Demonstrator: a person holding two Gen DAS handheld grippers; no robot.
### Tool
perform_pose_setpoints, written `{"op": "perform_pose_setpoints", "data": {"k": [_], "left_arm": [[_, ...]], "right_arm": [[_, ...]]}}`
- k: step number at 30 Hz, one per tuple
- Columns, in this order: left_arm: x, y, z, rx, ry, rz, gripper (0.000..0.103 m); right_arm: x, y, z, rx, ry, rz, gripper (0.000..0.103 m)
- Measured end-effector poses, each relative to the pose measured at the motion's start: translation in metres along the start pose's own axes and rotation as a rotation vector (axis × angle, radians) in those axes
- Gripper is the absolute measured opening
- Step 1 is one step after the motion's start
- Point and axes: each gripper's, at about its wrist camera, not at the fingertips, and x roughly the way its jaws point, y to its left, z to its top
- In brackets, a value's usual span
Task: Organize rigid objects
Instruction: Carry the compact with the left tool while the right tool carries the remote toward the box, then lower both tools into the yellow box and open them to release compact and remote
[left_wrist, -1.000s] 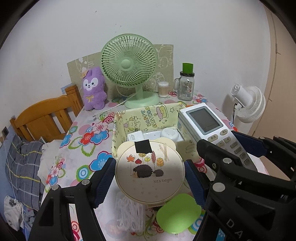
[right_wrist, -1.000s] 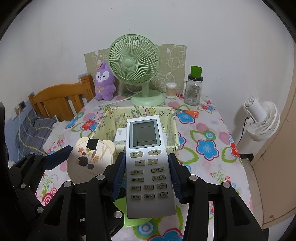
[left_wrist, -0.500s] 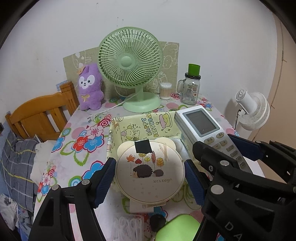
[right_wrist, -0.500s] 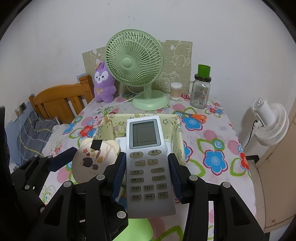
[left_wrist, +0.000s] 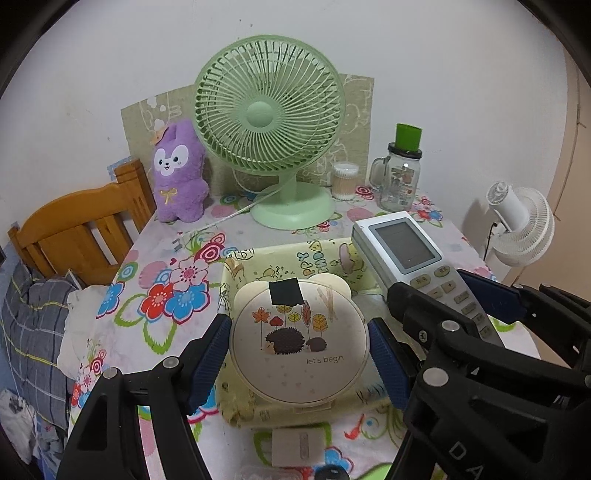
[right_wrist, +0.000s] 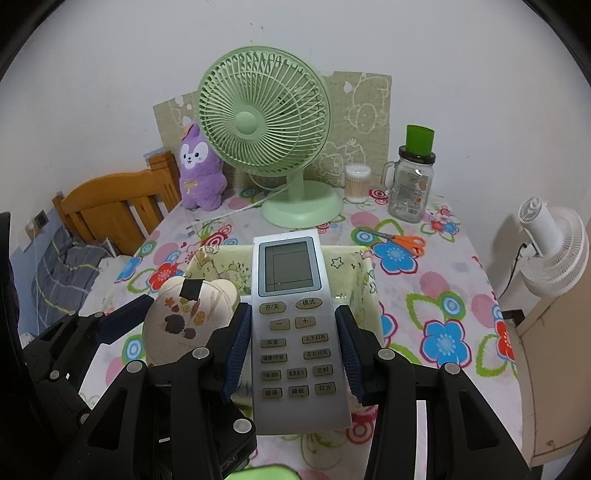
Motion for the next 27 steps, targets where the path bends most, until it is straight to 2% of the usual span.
{"op": "perform_pose_setpoints", "data": {"k": [14,27], "left_arm": [[0.040,0.008,0.002,-0.013,0.057,0.007,0.077],[0.048,-0.001,-0.010,0.079,0.050,0.043,0.077]], "right_arm": [[0.044,-0.002,0.004,0.018,0.064,-0.017,0.049],[0.080,-0.009,-0.006,0.054,0.142,-0.021,0.049]]}}
